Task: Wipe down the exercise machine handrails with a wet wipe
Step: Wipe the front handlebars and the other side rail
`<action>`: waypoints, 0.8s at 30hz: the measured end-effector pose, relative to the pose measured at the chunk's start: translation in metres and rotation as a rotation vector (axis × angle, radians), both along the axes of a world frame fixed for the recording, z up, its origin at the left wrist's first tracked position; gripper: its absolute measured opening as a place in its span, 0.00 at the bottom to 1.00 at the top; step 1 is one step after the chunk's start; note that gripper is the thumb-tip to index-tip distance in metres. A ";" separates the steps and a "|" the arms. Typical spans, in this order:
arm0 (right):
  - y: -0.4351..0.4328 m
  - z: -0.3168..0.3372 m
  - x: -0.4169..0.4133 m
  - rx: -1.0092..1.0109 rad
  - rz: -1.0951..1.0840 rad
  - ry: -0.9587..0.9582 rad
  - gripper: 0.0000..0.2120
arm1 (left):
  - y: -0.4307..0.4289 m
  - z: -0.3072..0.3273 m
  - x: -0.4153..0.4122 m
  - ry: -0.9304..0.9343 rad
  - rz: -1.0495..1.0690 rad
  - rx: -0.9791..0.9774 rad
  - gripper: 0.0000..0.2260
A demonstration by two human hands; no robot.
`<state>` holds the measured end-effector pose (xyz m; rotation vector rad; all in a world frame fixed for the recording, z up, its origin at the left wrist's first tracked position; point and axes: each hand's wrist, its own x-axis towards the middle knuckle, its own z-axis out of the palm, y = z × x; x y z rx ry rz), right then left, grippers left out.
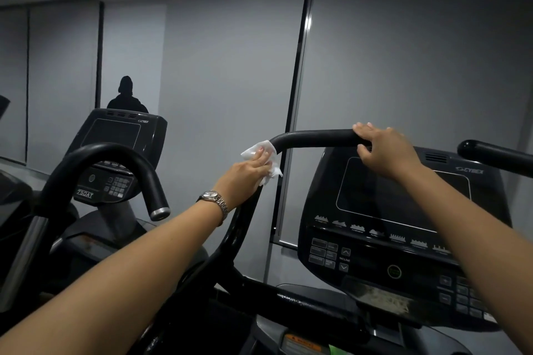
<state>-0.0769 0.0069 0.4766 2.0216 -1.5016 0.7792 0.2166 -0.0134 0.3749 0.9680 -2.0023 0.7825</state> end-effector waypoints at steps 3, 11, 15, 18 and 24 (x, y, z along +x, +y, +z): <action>-0.003 -0.001 -0.001 -0.012 0.017 -0.013 0.24 | 0.003 -0.011 0.013 0.014 -0.008 -0.006 0.15; -0.002 -0.001 -0.001 -0.026 0.034 -0.041 0.24 | 0.022 -0.006 0.001 0.595 -0.003 0.229 0.07; -0.006 -0.002 -0.002 -0.036 0.059 -0.074 0.23 | 0.024 -0.024 0.021 0.769 -0.074 0.454 0.06; -0.011 -0.002 -0.003 -0.033 0.056 -0.085 0.23 | 0.019 -0.008 0.014 0.864 -0.112 0.477 0.04; -0.014 -0.002 -0.003 -0.027 0.034 -0.077 0.23 | 0.018 -0.021 0.015 0.900 -0.063 0.497 0.09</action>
